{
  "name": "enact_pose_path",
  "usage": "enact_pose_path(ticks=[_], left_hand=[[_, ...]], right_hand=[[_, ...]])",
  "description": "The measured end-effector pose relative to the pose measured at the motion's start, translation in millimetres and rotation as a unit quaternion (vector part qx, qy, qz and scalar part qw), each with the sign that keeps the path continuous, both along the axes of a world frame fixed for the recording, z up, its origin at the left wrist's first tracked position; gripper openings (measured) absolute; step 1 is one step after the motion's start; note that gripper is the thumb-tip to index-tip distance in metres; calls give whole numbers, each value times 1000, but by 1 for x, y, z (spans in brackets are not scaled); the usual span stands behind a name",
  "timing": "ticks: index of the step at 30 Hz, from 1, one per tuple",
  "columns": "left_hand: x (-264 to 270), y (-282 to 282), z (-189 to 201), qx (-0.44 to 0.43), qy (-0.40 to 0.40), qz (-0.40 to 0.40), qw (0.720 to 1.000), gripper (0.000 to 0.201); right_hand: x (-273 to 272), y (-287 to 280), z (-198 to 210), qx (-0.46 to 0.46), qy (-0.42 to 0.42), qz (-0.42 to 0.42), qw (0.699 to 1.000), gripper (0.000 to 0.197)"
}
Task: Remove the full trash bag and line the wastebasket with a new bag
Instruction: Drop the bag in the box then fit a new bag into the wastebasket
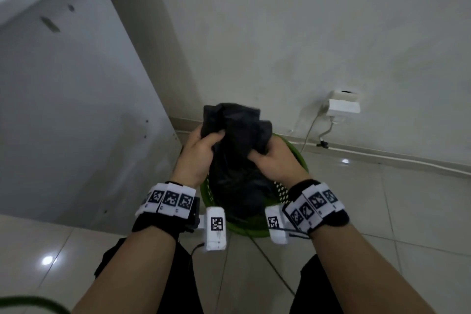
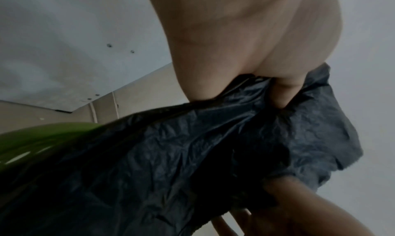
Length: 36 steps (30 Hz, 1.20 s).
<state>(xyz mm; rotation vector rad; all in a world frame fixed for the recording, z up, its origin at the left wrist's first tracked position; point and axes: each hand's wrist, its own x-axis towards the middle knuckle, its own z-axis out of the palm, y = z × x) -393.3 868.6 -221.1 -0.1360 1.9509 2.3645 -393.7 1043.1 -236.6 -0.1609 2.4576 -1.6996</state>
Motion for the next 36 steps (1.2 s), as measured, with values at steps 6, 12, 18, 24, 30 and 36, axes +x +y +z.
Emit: enact_pose_path(ticks=[6, 12, 18, 24, 30, 36], left_hand=[[4, -3, -16, -266, 92, 127, 951, 56], [9, 34, -2, -235, 36, 21, 971, 47], [-9, -6, 3, -214, 2, 84, 973, 36], [-14, -15, 15, -185, 2, 137, 973, 34], [0, 35, 28, 14, -10, -9, 1000, 24], [0, 14, 25, -55, 85, -134, 986, 48]], right_hand=[[-15, 17, 8, 2, 87, -195, 977, 16], [7, 5, 9, -45, 56, 1, 997, 17], [-19, 63, 0, -100, 41, -243, 964, 12], [-12, 76, 15, 37, 98, -337, 936, 30], [27, -6, 25, 12, 86, -60, 994, 47], [-5, 11, 36, -120, 67, -143, 980, 5]])
